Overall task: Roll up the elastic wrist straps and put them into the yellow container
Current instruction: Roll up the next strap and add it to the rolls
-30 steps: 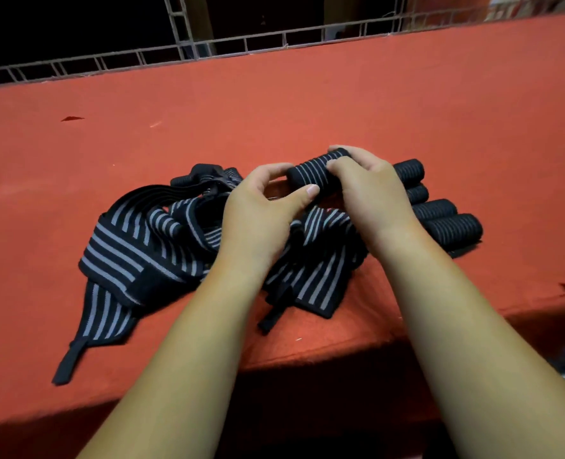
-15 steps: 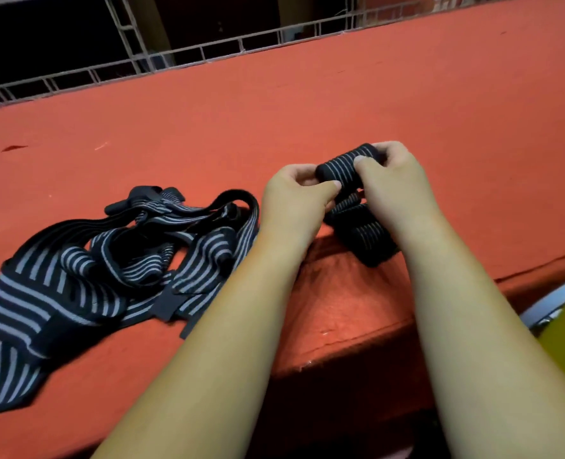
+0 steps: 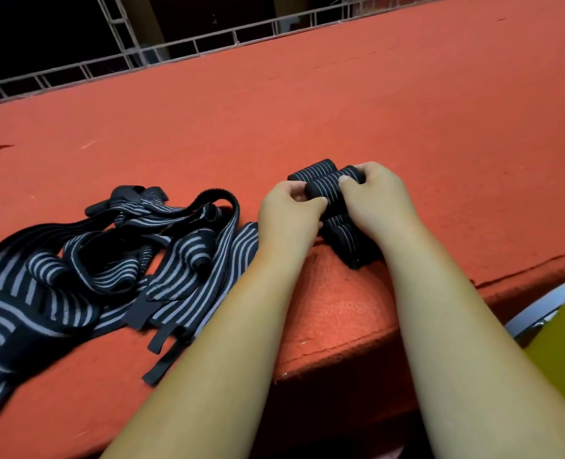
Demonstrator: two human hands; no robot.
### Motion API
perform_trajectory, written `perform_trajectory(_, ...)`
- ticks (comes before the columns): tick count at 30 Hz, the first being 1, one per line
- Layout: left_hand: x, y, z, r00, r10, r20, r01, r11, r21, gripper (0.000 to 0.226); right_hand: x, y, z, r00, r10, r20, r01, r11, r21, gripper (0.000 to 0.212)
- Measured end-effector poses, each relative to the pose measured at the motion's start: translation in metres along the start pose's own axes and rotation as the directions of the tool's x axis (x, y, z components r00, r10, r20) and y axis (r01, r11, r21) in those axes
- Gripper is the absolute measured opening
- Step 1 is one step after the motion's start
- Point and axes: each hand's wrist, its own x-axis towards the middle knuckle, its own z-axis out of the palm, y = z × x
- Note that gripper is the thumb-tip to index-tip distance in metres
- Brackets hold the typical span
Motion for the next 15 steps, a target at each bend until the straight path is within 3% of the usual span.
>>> perform_trajectory(10,0.002,-0.012,0.005,0.998,0.067,0.004,-0.067,0.99,0.124,0.026,0.005,0.011,0.013,1.0,-0.012,0.007,0.013,0.995,-0.099,0.029)
perform_trajectory(15,0.0,-0.005,0.002,1.0,0.015,-0.009,-0.012,0.971,0.239,0.008,0.007,0.011,0.018,0.998,0.016,-0.052,-0.019,0.997,-0.069,0.034)
